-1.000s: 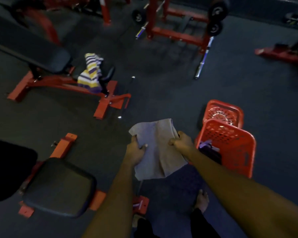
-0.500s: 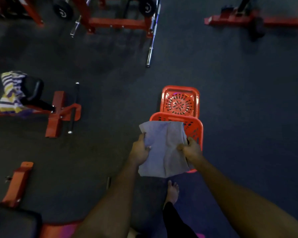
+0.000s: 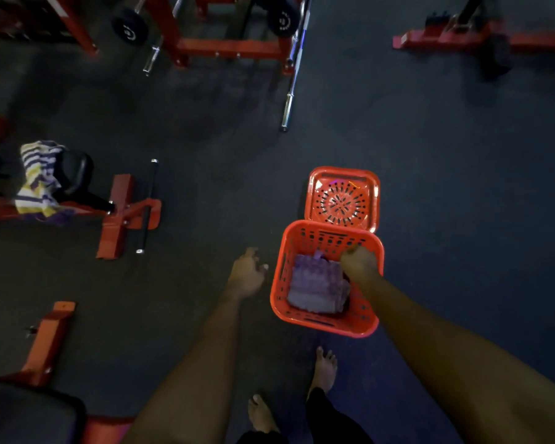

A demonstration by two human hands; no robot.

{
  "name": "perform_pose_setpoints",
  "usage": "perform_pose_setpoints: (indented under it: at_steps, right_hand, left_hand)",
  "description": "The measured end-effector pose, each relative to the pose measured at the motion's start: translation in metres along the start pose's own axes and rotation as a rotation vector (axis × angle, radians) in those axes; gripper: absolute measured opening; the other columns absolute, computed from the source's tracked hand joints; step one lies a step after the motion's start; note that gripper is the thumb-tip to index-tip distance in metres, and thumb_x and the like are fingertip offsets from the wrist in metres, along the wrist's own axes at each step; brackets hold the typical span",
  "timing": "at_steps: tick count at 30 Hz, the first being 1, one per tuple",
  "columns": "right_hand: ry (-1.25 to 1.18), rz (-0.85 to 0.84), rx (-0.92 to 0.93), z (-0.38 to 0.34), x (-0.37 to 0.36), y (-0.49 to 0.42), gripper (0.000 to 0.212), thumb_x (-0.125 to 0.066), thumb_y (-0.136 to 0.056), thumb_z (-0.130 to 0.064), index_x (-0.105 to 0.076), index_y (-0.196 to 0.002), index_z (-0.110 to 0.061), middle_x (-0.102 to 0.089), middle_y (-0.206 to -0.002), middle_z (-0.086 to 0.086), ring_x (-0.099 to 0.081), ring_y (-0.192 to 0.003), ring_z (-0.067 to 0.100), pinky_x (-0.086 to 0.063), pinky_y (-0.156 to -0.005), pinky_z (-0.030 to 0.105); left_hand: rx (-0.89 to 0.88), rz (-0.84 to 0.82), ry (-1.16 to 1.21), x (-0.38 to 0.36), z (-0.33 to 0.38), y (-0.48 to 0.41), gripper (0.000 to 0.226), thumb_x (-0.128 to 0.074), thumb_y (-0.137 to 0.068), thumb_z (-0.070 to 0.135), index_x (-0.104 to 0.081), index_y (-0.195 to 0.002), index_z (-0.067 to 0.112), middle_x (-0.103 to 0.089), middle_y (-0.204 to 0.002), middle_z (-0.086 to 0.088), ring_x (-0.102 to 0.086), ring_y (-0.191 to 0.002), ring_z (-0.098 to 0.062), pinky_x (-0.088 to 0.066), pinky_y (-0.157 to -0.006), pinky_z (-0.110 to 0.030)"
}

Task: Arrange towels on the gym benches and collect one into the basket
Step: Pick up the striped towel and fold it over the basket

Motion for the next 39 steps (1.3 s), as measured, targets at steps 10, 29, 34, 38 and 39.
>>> perform_pose_setpoints:
  at_steps: [10, 29, 34, 38, 39]
  right_hand:
    - [-0.062, -0.171, 0.271, -0.207, -0.074, 0.012, 0.019, -0.058, -0.082, -0.017, -0.062, -0.064, -0.021, -0.073, -0.076, 0.008, -0.074, -0.073, 0.026, -0.056, -0.061, 0.03]
    - [0.168, -0.367, 0.695, -0.626, -0.358, 0.082, 0.013, -0.06, -0.083, -0.016, -0.068, -0.073, -0.019, -0.071, -0.072, -0.001, -0.07, -0.058, 0.015, -0.048, -0.049, 0.018]
    - [0.23, -0.477, 0.676, -0.701, -0.47, 0.05, 0.012, -0.061, -0.083, -0.015, -0.067, -0.073, -0.018, -0.074, -0.076, 0.006, -0.069, -0.055, 0.015, -0.047, -0.046, 0.019]
    - [0.312, -0.585, 0.599, -0.747, -0.571, -0.002, 0.01, -0.066, -0.079, -0.025, -0.065, -0.069, -0.023, -0.076, -0.086, 0.008, -0.074, -0.08, 0.026, -0.059, -0.069, 0.038]
    - [0.329, -0.61, 0.562, -0.757, -0.592, -0.01, 0.008, -0.068, -0.079, -0.025, -0.067, -0.072, -0.023, -0.075, -0.09, 0.01, -0.073, -0.085, 0.028, -0.059, -0.076, 0.041]
  left_hand:
    - [-0.068, 0.223, 0.183, 0.169, -0.039, -0.016, 0.038, -0.06, -0.092, 0.012, -0.052, -0.129, 0.007, -0.066, -0.095, -0.006, -0.064, -0.1, -0.025, -0.041, -0.08, -0.02]
    - [0.094, 0.649, 0.345, 0.527, -0.303, -0.093, 0.034, -0.059, -0.09, 0.01, -0.056, -0.123, 0.009, -0.067, -0.087, -0.008, -0.067, -0.086, -0.028, -0.049, -0.073, -0.03]
    - [0.222, 0.599, 0.347, 0.583, -0.381, -0.147, 0.028, -0.052, -0.089, 0.004, -0.056, -0.115, 0.012, -0.066, -0.079, -0.004, -0.063, -0.074, -0.023, -0.04, -0.06, -0.025]
    - [0.318, 0.497, 0.374, 0.621, -0.442, -0.216, 0.036, -0.051, -0.084, -0.002, -0.056, -0.118, 0.01, -0.071, -0.089, -0.006, -0.067, -0.086, -0.025, -0.05, -0.072, -0.034]
    - [0.34, 0.452, 0.386, 0.629, -0.456, -0.235, 0.039, -0.051, -0.085, -0.001, -0.056, -0.122, 0.01, -0.071, -0.095, -0.007, -0.067, -0.088, -0.023, -0.051, -0.074, -0.034]
Point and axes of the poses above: each hand's wrist, its own y-axis away from the middle knuckle, its own x-axis out of the back of the hand, z = x × y, the point moved 1 cm from there along -y, towards the middle knuckle
